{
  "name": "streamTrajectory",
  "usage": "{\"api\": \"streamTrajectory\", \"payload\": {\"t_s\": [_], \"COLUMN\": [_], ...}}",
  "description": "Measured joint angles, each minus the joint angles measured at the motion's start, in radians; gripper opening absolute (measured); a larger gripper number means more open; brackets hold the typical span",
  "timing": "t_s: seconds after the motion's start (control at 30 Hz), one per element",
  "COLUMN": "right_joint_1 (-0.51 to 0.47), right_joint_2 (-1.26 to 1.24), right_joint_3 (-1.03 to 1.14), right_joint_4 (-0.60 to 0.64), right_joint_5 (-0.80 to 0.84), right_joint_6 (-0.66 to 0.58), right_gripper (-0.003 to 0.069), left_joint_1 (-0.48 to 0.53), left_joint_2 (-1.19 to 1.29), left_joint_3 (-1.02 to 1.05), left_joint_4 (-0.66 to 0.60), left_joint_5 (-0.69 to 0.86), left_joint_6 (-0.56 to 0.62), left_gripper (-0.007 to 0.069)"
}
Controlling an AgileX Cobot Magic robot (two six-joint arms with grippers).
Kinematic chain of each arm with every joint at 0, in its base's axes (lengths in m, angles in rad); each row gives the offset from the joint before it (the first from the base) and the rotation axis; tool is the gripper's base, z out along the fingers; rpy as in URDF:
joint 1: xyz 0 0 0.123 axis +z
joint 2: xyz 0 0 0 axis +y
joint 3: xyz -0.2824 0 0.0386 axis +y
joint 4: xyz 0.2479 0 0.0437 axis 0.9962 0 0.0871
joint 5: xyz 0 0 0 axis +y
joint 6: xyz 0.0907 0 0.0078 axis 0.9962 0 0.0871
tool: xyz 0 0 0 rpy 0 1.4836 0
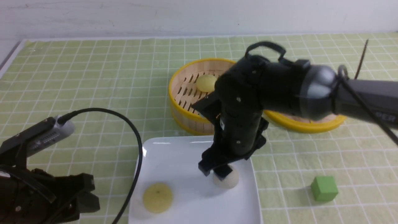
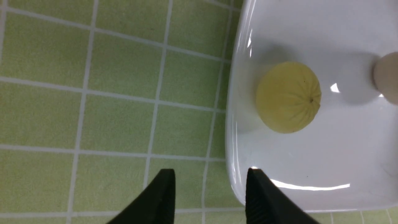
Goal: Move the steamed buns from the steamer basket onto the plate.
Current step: Use the left arm to grab the steamed stuffed bun that is closest to it
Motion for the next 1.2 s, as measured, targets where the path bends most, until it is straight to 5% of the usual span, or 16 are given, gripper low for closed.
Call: {"api": "streamTrajectory", "payload": {"t_s": [0.13,0.2,0.27,0.3,0.37,0.53,0.83,1.03,1.2], "right_joint_1": [0.000,-0.008,-0.017,-0.035,-0.072,-0.177,-0.266,-0.268,-0.268], "right_joint_2": [-0.089,-0.192,-0.246,-0.310,-0.405,-0.629,-0.905,-0.963,-0.964], "right_joint_3": [-0.097,-0.094,-0.071,-0.029,0.057,0.313,0.694,0.784,0.785], "right_joint_4": [-0.051,-0.057,-0.045,-0.033,-0.019,-0.017,-0.012,0.027,0.036], "right_joint_5": [0.080,0.096,0.098,0.102,0.109,0.119,0.009,-0.054,-0.090], "right_joint_6": [-0.060,-0.103,-0.114,-0.123,-0.128,-0.130,-0.130,-0.119,-0.119], "right_gripper": [0.0501,0.0323,0.0223,0.0102,0.0005,-0.0015,-0.0015,-0.0010,-0.0008], "left_joint_1": [0.000,0.000,0.000,0.000,0.000,-0.012,-0.254,-0.307,-0.317], "left_joint_2": [0.000,0.000,0.006,0.020,0.051,0.182,0.580,0.978,1.258], "left_joint_3": [0.000,-0.004,-0.020,-0.061,-0.142,-0.370,-0.785,-1.293,-1.687], "left_joint_4": [-0.009,-0.016,-0.016,-0.016,-0.016,-0.037,-0.036,-0.028,0.050], "left_joint_5": [-0.009,-0.024,-0.019,0.008,0.068,0.203,0.161,0.250,0.396], "left_joint_6": [0.000,0.008,0.021,0.050,0.089,0.132,0.132,-0.038,-0.141], "left_gripper": [0.0288,0.0197,0.0146,0.0065,0.0015,0.0002,0.0006,0.0080,0.0218]}}
